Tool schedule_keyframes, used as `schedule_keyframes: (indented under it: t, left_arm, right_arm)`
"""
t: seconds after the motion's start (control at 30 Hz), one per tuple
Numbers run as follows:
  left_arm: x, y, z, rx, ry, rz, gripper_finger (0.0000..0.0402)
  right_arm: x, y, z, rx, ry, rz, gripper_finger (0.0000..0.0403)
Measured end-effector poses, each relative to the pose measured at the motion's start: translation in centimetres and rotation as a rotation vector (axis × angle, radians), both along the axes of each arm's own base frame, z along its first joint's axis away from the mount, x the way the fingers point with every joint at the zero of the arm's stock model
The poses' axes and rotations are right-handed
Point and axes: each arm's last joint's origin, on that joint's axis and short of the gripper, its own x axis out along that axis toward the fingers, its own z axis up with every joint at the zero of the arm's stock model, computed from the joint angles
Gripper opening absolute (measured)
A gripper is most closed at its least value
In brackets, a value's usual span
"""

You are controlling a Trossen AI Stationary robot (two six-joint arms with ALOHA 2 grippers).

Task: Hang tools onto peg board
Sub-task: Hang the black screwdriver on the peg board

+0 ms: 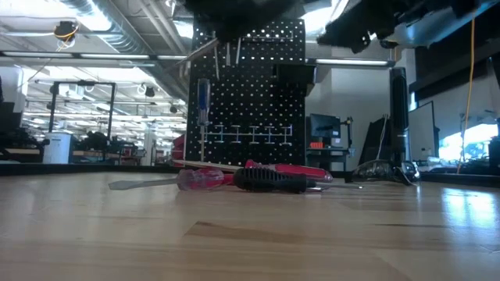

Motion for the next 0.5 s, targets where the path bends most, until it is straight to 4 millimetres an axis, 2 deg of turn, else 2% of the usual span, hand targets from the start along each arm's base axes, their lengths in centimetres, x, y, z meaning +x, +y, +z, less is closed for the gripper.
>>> schedule_keyframes:
  t: [0.17, 0.27, 0.4, 0.5]
  left_arm:
    - [-2.3, 1.1, 2.5, -0.011, -0.247, -0.032, 0.0105]
    - [-3.6, 1.7, 4.3, -0.005, -0.363, -0.070, 0.0104]
    - [-4.7, 2.1, 6.6, 0.043, -0.513, -0.114, 0.0104]
    - [-4.9, 2.4, 7.5, 0.056, -0.596, -0.174, 0.0104]
  right_arm:
    - [-0.5, -0.1, -0.5, 0.023, -0.246, 0.004, 0.0214]
    - [-0.3, -0.1, 0.7, 0.030, -0.364, -0.020, 0.0214]
    - [-0.1, -0.1, 3.6, 0.000, -0.559, -0.022, 0.0214]
    - [0.1, -0.1, 5.8, -0.017, -0.682, -0.009, 0.0214]
